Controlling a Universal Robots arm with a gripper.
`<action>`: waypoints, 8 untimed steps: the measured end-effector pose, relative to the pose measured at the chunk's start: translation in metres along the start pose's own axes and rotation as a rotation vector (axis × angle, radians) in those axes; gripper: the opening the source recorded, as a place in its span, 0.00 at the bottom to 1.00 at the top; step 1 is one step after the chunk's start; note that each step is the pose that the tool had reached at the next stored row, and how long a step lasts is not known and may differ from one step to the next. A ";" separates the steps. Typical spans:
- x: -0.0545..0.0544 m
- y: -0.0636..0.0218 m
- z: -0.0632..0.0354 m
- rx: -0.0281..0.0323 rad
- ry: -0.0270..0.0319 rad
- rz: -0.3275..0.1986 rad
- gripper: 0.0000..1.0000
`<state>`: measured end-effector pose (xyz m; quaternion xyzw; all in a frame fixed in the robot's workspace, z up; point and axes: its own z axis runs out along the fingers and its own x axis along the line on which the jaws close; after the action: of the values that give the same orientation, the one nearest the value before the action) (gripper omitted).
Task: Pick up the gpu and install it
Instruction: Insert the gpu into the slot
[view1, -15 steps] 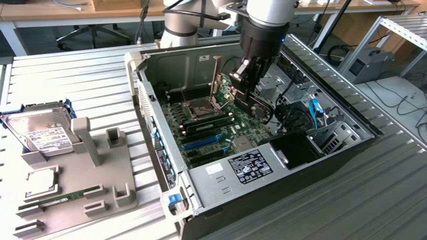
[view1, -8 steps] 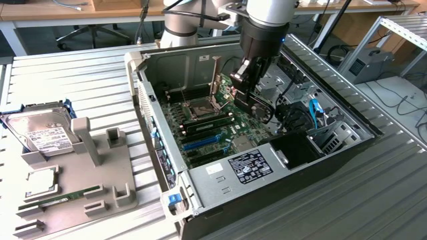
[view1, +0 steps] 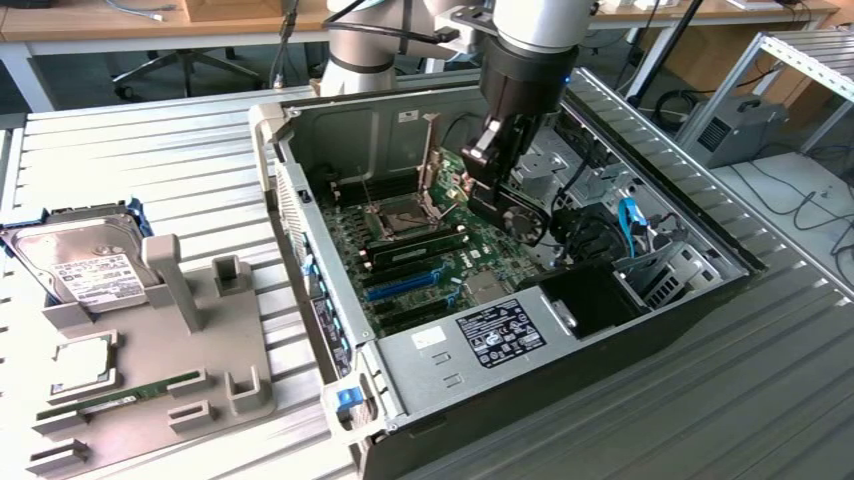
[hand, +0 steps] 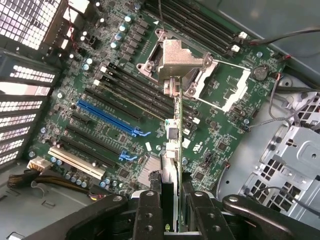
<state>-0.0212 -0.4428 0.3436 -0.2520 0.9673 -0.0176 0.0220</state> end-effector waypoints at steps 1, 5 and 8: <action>0.000 0.0000 0.0000 -0.0003 -0.0003 -0.008 0.26; 0.000 0.0000 0.0001 -0.0011 -0.0015 -0.035 0.26; 0.000 0.0000 0.0001 -0.0018 -0.0024 -0.053 0.26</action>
<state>-0.0212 -0.4428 0.3435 -0.2777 0.9603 -0.0170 0.0225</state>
